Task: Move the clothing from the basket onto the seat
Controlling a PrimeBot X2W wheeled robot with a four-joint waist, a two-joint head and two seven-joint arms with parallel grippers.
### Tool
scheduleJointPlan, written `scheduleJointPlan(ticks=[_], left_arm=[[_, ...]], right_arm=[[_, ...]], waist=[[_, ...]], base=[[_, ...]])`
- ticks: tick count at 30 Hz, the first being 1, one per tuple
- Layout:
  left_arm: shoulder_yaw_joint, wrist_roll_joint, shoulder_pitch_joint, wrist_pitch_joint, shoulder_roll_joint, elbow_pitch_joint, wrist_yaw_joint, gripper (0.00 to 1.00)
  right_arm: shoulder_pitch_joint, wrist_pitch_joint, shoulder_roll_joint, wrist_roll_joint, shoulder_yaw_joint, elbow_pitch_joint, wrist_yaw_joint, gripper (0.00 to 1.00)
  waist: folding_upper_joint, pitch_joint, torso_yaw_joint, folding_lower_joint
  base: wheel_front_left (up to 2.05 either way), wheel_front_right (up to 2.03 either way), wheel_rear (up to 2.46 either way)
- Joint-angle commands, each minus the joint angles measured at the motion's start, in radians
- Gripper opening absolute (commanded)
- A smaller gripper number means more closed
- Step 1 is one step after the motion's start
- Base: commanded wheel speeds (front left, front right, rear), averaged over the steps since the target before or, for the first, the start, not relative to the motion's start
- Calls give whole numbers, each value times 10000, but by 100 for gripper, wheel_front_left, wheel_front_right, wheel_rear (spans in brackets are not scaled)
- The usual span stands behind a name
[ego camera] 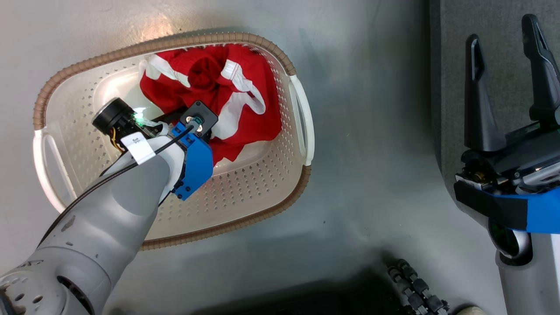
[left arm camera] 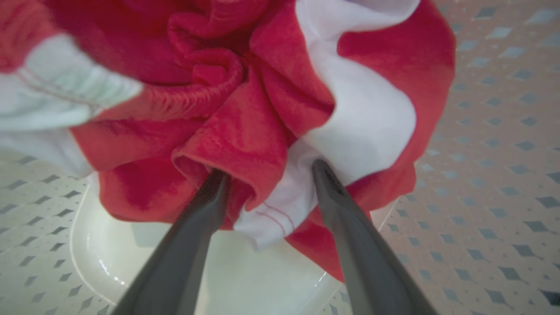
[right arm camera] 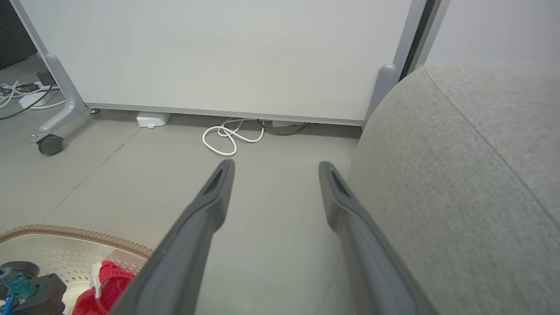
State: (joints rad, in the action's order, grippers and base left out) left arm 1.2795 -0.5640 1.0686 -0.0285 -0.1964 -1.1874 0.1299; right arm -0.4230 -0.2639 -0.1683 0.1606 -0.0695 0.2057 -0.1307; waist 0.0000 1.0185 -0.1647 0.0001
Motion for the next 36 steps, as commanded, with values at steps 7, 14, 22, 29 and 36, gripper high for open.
scheduleJointPlan(ticks=[7,14,22,29,36], left_arm=[[32,-81,223,-181,12,-49,4,0],[34,-407,132,-583,29,137,4,0],[35,-945,-120,-1526,370,276,4,0],[30,-1406,-609,-2211,661,469,5,0],[-564,-1534,-1188,-2379,695,1177,-31,0]], right_arm=[[-53,-9,-12,-42,14,90,-3,100],[-149,-9,62,-94,17,4,-1,100],[-111,-9,-5,3,113,-202,-3,100],[122,-9,-51,39,159,-553,-1,100],[553,-9,-107,41,277,-975,-1,100]], waist=[[0,206,-52,-1],[0,-1,-1,-1],[0,-732,290,-1],[0,-1923,608,-1],[0,-3423,954,-1]], base=[[0,0,0],[0,0,0],[0,0,0],[0,0,0],[0,0,0]])
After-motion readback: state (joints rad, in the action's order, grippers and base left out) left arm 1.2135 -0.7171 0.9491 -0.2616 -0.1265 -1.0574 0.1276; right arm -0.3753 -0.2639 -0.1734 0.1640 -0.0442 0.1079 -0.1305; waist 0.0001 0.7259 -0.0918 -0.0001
